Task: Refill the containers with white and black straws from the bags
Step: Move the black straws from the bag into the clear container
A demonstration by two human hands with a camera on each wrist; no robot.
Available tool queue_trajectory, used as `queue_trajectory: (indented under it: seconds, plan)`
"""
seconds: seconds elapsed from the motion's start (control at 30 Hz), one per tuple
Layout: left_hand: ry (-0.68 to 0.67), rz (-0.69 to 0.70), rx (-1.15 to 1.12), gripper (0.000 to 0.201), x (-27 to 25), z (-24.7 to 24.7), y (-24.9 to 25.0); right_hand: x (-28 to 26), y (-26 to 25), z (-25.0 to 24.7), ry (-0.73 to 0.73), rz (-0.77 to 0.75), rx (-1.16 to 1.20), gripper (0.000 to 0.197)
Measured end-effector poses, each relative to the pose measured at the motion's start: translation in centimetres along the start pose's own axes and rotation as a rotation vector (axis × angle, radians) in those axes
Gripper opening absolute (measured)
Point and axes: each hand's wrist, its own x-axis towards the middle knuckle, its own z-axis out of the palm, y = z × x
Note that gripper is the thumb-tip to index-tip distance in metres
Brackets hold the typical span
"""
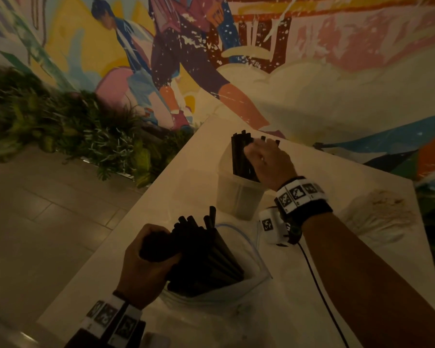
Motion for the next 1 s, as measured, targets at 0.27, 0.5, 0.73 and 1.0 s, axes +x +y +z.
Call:
queue_trajectory:
  seconds: [0.27,0.5,0.73,1.0]
  plan:
    - [0.014,-0.005,0.006,0.035,0.0,-0.3,-0.2,-2.8,-1.5,-2.5,0.494,-0.014,0.265,0.034]
    - [-0.014,0.004,0.017,0.028,-0.1,0.0,0.2,-13.1,-5.9,-3.6,-0.098,0.064,0.745,0.051]
    - [-0.08,0.049,0.085,0.034,-0.7,1.0,0.7,-18.7,-7.1,0.0,-0.495,0.076,0.599,0.135]
    - [-0.334,0.08,0.24,0.073,-0.6,0.6,2.3,-19.1,-6.9,3.0,-0.344,0.016,0.685,0.102]
